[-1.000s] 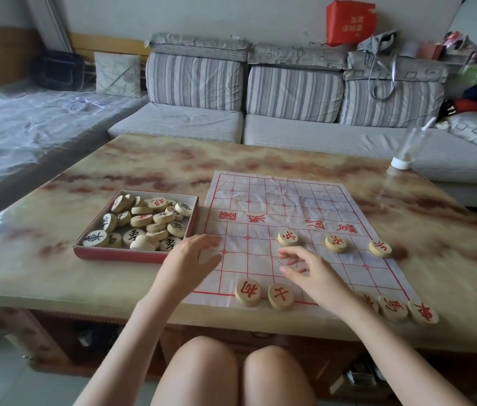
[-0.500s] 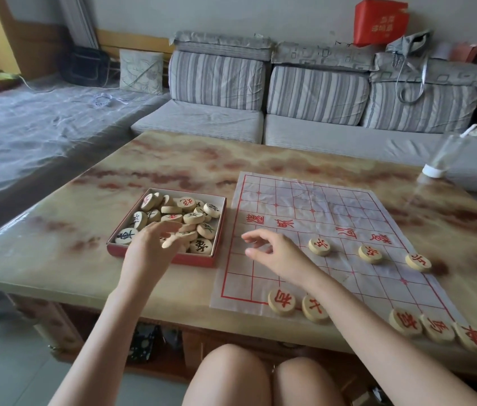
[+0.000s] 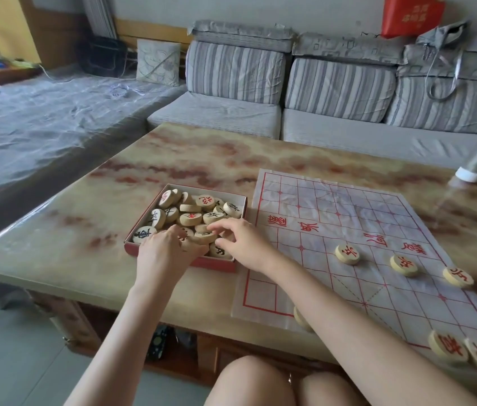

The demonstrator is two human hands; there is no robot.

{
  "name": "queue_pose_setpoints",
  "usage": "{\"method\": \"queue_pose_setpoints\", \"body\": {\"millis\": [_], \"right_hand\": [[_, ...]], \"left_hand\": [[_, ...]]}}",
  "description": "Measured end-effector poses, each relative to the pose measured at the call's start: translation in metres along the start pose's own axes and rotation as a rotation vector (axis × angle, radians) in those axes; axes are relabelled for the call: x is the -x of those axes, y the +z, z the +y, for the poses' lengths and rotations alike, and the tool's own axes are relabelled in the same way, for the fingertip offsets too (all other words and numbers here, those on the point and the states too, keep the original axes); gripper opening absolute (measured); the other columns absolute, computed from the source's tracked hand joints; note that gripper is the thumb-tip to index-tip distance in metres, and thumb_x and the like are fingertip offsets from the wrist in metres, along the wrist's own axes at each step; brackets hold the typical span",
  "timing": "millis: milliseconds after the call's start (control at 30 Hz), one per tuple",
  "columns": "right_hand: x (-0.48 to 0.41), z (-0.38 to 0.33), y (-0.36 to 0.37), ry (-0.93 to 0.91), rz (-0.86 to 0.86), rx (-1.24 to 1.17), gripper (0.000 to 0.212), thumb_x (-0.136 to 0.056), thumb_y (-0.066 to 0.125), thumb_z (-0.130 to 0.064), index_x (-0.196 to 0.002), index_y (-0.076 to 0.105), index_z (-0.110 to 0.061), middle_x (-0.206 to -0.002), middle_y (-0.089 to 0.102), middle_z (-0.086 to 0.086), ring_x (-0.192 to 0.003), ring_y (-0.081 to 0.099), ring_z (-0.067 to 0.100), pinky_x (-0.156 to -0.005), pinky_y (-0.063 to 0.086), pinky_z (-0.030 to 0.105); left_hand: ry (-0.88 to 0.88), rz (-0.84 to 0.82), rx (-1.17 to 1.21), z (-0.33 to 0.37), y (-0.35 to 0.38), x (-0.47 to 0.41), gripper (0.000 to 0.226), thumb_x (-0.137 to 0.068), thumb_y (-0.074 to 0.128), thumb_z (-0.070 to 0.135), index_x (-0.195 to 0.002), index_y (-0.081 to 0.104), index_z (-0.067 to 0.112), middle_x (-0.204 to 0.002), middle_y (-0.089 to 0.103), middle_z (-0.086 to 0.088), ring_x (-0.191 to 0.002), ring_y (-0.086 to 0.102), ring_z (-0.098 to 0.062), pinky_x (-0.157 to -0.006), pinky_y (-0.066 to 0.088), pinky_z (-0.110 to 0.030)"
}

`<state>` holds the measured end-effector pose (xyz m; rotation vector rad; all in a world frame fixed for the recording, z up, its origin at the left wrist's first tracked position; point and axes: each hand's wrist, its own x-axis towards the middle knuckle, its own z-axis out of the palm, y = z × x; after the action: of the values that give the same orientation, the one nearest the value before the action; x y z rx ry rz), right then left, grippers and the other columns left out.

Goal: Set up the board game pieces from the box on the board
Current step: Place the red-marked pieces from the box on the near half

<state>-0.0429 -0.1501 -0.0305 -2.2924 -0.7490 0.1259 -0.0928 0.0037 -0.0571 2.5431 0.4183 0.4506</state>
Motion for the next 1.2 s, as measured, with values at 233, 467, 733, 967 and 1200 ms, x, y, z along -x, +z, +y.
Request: {"method": "queue_pose_setpoints", "body": {"millis": [233, 467, 733, 967, 1200], "right_hand": [[-0.019, 0.003, 0.023, -0.022, -0.064, 0.172, 0.035, -0.092, 0.052, -0.013, -0.126, 0.057, -0.018, -0.122, 0.048, 0.008, -0.12, 0.032, 0.025, -0.111, 0.019, 0.033], [-0.016, 0.006, 0.027, -0.071, -0.04, 0.021, 0.03, -0.087, 0.062, -0.018, -0.117, 0.064, -0.018, -0.122, 0.055, 0.001, -0.119, 0.033, 0.02, -0.107, 0.021, 0.029], [-0.02, 0.0, 0.025, -0.084, -0.097, -0.052, 0.026, -0.086, 0.063, -0.011, -0.112, 0.068, -0.014, -0.12, 0.058, 0.004, -0.12, 0.033, 0.02, -0.11, 0.025, 0.03], [-0.025, 0.002, 0.025, -0.059, -0.174, 0.066, 0.028, -0.087, 0.062, -0.016, -0.114, 0.063, -0.025, -0.116, 0.044, 0.006, -0.119, 0.039, 0.022, -0.11, 0.026, 0.035], [-0.017, 0.009, 0.015, -0.258, 0.248, 0.034, 0.023, -0.088, 0.06, -0.013, -0.11, 0.067, -0.016, -0.091, 0.049, -0.006, -0.081, 0.052, 0.009, -0.08, 0.045, 0.021]], "left_hand": [[-0.044, 0.039, 0.161, 0.003, -0.009, 0.007, 0.034, -0.071, 0.069, 0.043, -0.1, 0.065, 0.025, -0.094, 0.069, 0.003, -0.092, 0.061, -0.019, -0.074, 0.042, -0.026], [-0.025, 0.149, 0.387, -0.015, -0.015, 0.009, 0.04, -0.065, 0.081, 0.026, -0.101, 0.065, 0.022, -0.094, 0.07, 0.001, -0.083, 0.066, -0.009, -0.068, 0.045, -0.012], [-0.009, 0.182, 0.518, -0.031, -0.02, 0.01, 0.046, -0.065, 0.081, 0.014, -0.108, 0.066, 0.017, -0.109, 0.063, -0.004, -0.079, 0.065, -0.006, -0.064, 0.044, 0.003], [-0.047, 0.15, 0.617, -0.035, -0.018, 0.013, 0.048, -0.066, 0.081, 0.017, -0.112, 0.065, 0.02, -0.109, 0.059, 0.0, -0.085, 0.064, -0.004, -0.071, 0.047, 0.001], [-0.062, 0.165, 0.674, -0.034, -0.02, 0.014, 0.046, -0.068, 0.079, 0.011, -0.111, 0.065, 0.02, -0.108, 0.058, -0.002, -0.085, 0.066, -0.012, -0.071, 0.045, 0.002]]}}
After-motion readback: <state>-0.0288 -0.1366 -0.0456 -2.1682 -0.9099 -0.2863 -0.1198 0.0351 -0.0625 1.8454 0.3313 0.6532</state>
